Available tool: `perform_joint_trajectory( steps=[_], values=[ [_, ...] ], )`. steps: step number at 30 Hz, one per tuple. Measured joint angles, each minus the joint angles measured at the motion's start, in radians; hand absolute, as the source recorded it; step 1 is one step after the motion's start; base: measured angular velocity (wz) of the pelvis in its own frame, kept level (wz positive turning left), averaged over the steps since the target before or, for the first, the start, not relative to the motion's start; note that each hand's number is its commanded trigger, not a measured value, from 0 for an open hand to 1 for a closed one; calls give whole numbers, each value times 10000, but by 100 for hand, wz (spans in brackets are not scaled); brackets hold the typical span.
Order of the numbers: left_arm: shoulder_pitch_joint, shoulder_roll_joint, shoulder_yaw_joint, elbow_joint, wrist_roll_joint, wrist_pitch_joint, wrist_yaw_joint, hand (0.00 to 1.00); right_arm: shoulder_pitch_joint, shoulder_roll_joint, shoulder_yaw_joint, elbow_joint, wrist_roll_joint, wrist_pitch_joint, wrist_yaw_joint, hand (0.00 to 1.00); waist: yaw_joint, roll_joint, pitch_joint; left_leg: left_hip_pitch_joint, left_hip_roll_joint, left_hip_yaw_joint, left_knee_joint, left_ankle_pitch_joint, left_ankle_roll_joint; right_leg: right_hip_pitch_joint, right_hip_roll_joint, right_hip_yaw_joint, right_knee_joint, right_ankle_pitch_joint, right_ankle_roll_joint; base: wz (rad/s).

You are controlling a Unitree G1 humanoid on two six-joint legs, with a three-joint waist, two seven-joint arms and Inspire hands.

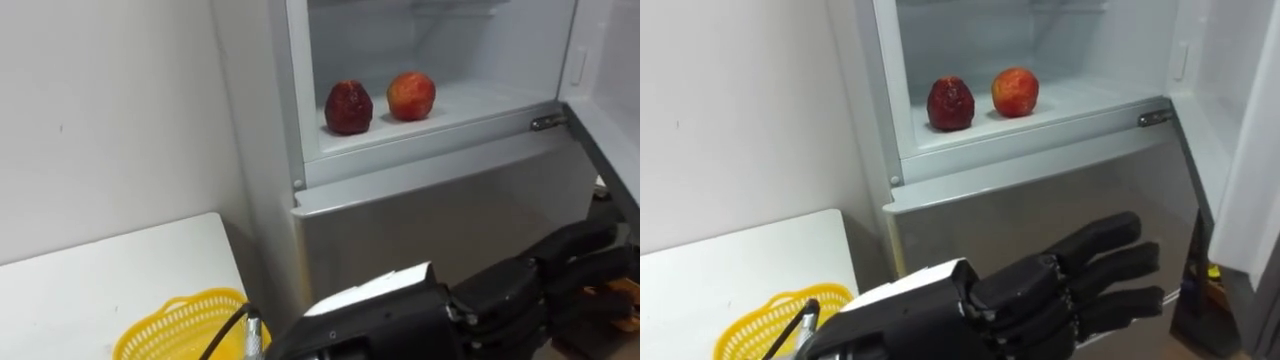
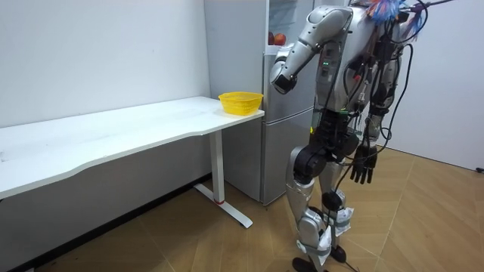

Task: Retrieve from the upper fridge

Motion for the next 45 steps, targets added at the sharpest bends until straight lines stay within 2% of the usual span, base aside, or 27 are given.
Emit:
perform_joint_trajectory(
  steps=[2,5,13,18,21,26,29,33,35,45],
  values=[
    [-344,-4,-204,68,-1,0,-23,0,-5,-15,1,-6,-3,0,-6,0,14,12,5,24,6,75,-26,-1,-2,-8,7,24,-2,0,0,-9],
    [-546,-45,-343,72,-1,1,-22,0,-17,-40,-9,-6,-29,6,-39,0,-102,63,10,13,11,108,-55,-9,-11,-51,28,90,0,1,-2,-6],
    [-562,-47,-714,184,-18,10,109,0,-152,-203,-9,-6,-110,-34,-299,0,-538,305,3,12,140,401,-46,-59,-96,-184,133,134,12,48,-75,-11],
    [-718,-231,-814,536,-18,10,282,0,-127,-253,7,6,-44,-14,-353,0,-630,377,15,60,222,698,-82,-71,-157,-279,221,265,29,90,-141,-19],
    [-1207,-372,-1085,975,-23,12,372,0,-116,-257,-7,55,178,20,-335,0,-717,381,16,102,237,858,-125,-75,-165,-318,236,324,36,104,-147,-15],
    [-1972,-477,-1265,1632,-147,15,479,0,-114,-257,-14,62,383,21,-230,0,-1102,401,23,180,279,1098,-185,-101,-209,-348,306,549,35,125,-152,-14],
    [-2243,-589,-1380,1998,-321,16,570,0,-81,-257,-9,83,605,21,-230,0,-1158,411,25,246,302,1229,-227,-117,-239,-362,351,657,36,132,-164,-14],
    [-2278,-730,-1443,2090,-357,18,700,0,-66,-280,-9,86,775,21,-232,0,-1206,425,25,305,332,1339,-250,-138,-276,-356,411,791,34,139,-175,-10],
    [-2297,-775,-1443,2144,-363,18,733,0,-91,-322,-9,84,850,19,-236,0,-1324,429,25,313,344,1353,-255,-144,-287,-346,419,790,11,145,-184,-2],
    [-2501,-981,-1629,2369,-385,27,1005,0,-89,-597,-16,72,969,21,-304,0,-1424,493,10,350,345,1381,-301,-145,-290,-335,433,806,4,145,-185,0]
  ],
)
